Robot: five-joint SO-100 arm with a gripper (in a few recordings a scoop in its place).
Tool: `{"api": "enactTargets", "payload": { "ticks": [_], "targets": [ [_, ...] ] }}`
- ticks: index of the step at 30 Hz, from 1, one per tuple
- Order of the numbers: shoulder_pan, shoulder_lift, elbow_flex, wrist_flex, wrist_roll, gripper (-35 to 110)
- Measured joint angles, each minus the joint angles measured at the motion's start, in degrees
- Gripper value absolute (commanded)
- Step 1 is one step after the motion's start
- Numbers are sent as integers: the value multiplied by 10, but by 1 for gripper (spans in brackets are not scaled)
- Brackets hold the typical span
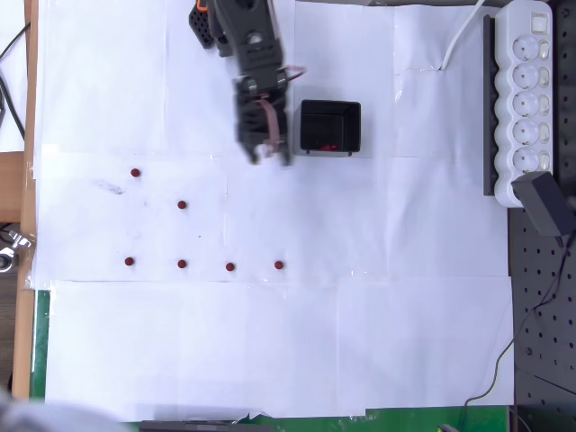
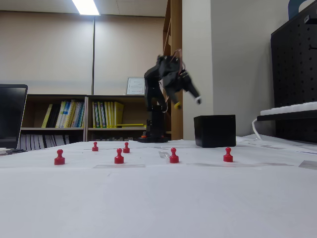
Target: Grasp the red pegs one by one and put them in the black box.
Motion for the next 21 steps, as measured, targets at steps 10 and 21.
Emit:
{"api": "enactTargets", "payload": {
  "ticks": [10, 21],
  "targets": [
    [106, 92, -149, -331, 100, 14],
    [131, 205, -162, -535, 133, 14]
  ]
}}
